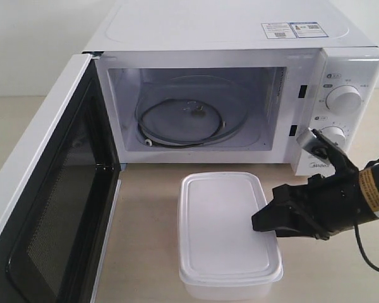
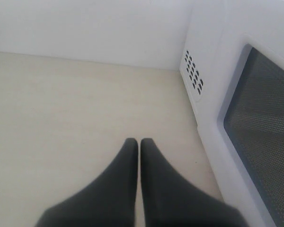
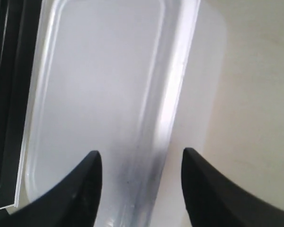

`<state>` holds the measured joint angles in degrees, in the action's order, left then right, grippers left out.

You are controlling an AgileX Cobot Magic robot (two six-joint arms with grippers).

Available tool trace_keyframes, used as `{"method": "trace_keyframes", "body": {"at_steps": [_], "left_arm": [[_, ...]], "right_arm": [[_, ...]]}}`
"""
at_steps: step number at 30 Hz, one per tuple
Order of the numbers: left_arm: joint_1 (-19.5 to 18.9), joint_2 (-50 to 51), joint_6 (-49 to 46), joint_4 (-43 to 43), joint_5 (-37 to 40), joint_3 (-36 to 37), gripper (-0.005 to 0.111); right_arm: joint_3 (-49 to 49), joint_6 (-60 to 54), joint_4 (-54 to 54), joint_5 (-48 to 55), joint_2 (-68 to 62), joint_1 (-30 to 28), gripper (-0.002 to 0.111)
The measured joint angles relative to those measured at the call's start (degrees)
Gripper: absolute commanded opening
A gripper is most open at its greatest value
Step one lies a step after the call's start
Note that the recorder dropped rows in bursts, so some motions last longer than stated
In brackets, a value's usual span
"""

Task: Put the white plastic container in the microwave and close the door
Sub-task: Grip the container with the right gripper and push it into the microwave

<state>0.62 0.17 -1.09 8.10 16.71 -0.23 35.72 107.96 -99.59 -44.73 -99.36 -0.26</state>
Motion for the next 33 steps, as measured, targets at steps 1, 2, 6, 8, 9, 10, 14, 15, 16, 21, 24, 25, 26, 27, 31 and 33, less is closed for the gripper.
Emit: {"method": "trace_keyframes", "body": {"at_steps": [1, 2, 6, 8, 9, 10, 14, 15, 16, 21, 24, 25, 26, 27, 31, 33], "left_arm": [[0.0, 0.0, 0.0, 0.0, 0.0, 0.0, 0.004], [0.0, 0.0, 0.0, 0.0, 0.0, 0.0, 0.004], [0.0, 0.0, 0.0, 0.0, 0.0, 0.0, 0.004], [0.0, 0.0, 0.0, 0.0, 0.0, 0.0, 0.004], [0.0, 0.0, 0.0, 0.0, 0.0, 0.0, 0.004], [0.0, 0.0, 0.0, 0.0, 0.0, 0.0, 0.004], [0.0, 0.0, 0.0, 0.0, 0.0, 0.0, 0.004], [0.0, 0.0, 0.0, 0.0, 0.0, 0.0, 0.004], [0.0, 0.0, 0.0, 0.0, 0.0, 0.0, 0.004], [0.0, 0.0, 0.0, 0.0, 0.0, 0.0, 0.004], [0.0, 0.0, 0.0, 0.0, 0.0, 0.0, 0.004], [0.0, 0.0, 0.0, 0.0, 0.0, 0.0, 0.004], [0.0, 0.0, 0.0, 0.0, 0.0, 0.0, 0.004], [0.0, 0.0, 0.0, 0.0, 0.0, 0.0, 0.004], [0.0, 0.0, 0.0, 0.0, 0.0, 0.0, 0.004], [0.0, 0.0, 0.0, 0.0, 0.0, 0.0, 0.004]], "right_arm": [[0.0, 0.0, 0.4, 0.13, -0.91, 0.15, 0.046], [0.0, 0.0, 0.91, 0.23, -1.74, 0.26, 0.043], [0.26, 0.13, 2.97, -0.6, -3.19, 0.26, 0.02], [0.35, -0.15, 4.07, -0.93, -3.19, 0.26, 0.006], [0.45, -0.44, 4.67, -1.06, -3.19, 0.26, 0.0], [0.49, -0.73, 4.97, -1.29, -3.19, 0.26, 0.0], [0.49, -0.98, 5.46, -1.29, -3.19, 0.26, 0.0], [0.49, -0.97, 5.46, -1.29, -3.19, 0.26, 0.0], [0.49, -0.97, 5.46, -1.52, -3.19, 0.26, 0.0], [0.49, -1.89, 5.58, -2.39, -3.19, 0.26, 0.0], [0.38, -2.56, 5.58, -2.36, -1.94, 0.28, 0.0], [0.38, -2.85, 5.96, -2.36, -1.06, 0.28, 0.0], [0.38, -2.98, 6.39, -2.36, -0.06, 0.28, 0.0], [0.38, -3.09, 6.98, -2.48, 1.0, 0.28, 0.0], [0.29, -3.42, 9.15, -3.65, 4.94, 0.55, 0.0], [0.29, -3.42, 10.71, -3.23, 6.9, 1.74, 0.0]]}}
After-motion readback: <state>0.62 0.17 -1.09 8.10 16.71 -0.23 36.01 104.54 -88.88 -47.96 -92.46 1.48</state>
